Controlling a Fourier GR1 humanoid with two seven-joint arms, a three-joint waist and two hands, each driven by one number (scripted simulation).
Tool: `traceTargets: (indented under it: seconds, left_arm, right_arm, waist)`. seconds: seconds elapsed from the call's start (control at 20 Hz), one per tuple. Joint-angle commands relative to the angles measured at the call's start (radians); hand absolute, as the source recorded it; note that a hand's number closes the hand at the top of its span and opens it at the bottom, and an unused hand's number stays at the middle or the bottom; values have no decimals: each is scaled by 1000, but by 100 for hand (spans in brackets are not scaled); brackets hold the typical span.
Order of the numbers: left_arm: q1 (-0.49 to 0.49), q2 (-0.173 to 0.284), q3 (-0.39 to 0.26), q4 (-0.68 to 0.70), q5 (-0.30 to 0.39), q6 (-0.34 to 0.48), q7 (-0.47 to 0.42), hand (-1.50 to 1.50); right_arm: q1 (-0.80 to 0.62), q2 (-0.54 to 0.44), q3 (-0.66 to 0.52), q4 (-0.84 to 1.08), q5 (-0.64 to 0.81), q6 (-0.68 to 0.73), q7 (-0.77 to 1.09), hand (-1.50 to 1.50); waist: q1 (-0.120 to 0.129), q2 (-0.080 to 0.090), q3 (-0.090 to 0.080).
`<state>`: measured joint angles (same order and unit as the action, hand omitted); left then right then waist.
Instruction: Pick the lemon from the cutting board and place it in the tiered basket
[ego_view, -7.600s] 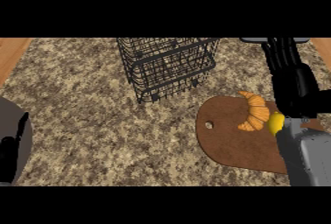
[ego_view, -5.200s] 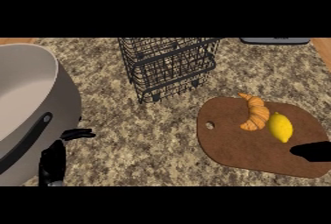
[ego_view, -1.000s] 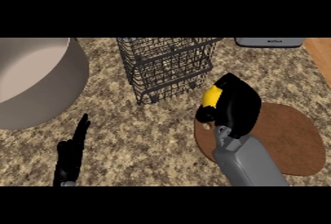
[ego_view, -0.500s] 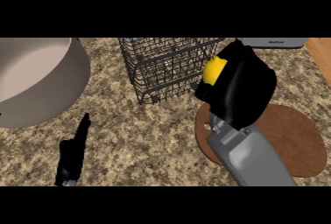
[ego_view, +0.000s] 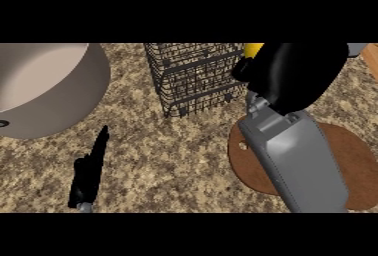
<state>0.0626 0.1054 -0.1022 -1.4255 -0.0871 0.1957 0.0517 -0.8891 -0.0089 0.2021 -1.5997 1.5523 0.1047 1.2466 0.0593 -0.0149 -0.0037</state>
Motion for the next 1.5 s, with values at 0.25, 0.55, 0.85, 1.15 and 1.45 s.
traceTargets:
  seconds: [0.25,0.55,0.85,1.15,1.45]
  left_arm:
    - [-14,-27,-34,6,10,-28,15,0]
    - [-37,-15,-23,27,2,-31,13,0]
    - [-27,8,-2,14,19,-52,4,0]
    - [-35,-1,-5,16,13,-43,16,0]
    - [-41,-28,-34,17,-16,-22,12,0]
  right_arm:
    - [-223,9,-155,163,2,109,241,150]
    - [-290,9,-190,346,-57,49,241,150]
    - [-324,9,-268,517,-78,-32,241,150]
    - [-326,8,-293,616,-92,-157,241,150]
    - [-281,8,-374,574,-187,-384,214,-150]
  waist:
    - [34,15,-1]
    - [45,26,0]
    - [40,30,1]
    - [49,31,1]
    - [49,36,5]
